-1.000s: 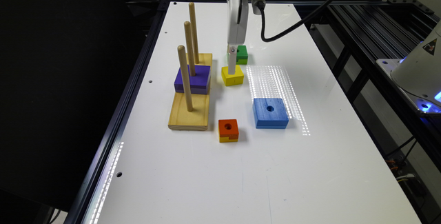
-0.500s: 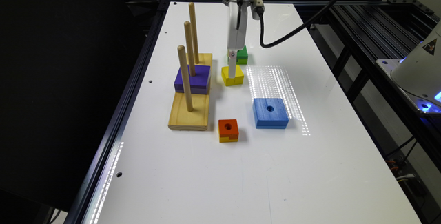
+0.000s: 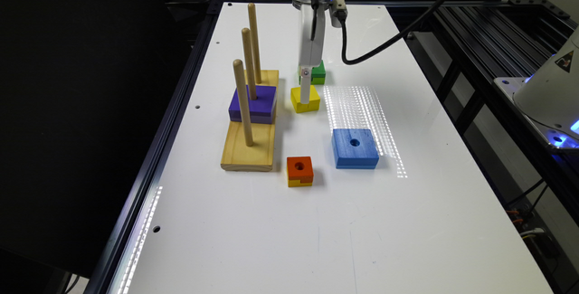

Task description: Pick up yellow block.

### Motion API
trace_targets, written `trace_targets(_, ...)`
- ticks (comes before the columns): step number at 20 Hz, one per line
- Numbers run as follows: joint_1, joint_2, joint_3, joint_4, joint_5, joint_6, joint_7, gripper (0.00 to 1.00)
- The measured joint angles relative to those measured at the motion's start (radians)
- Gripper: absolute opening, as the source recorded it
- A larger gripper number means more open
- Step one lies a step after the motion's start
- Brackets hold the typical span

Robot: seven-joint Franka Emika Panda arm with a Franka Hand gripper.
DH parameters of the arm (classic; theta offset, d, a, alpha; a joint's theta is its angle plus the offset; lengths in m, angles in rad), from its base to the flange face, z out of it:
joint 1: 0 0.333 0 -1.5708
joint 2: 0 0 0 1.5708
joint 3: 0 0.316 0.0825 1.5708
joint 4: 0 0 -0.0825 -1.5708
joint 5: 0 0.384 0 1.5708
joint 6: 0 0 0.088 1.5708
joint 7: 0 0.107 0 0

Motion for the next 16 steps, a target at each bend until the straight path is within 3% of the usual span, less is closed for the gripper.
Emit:
trace_targets(12, 0.000, 0.041, 0.001, 0.000, 0.0000, 0.031, 0.000, 1.00)
trace_targets(16, 0.002, 0.041, 0.015, 0.000, 0.0001, 0.031, 0.003, 1.00)
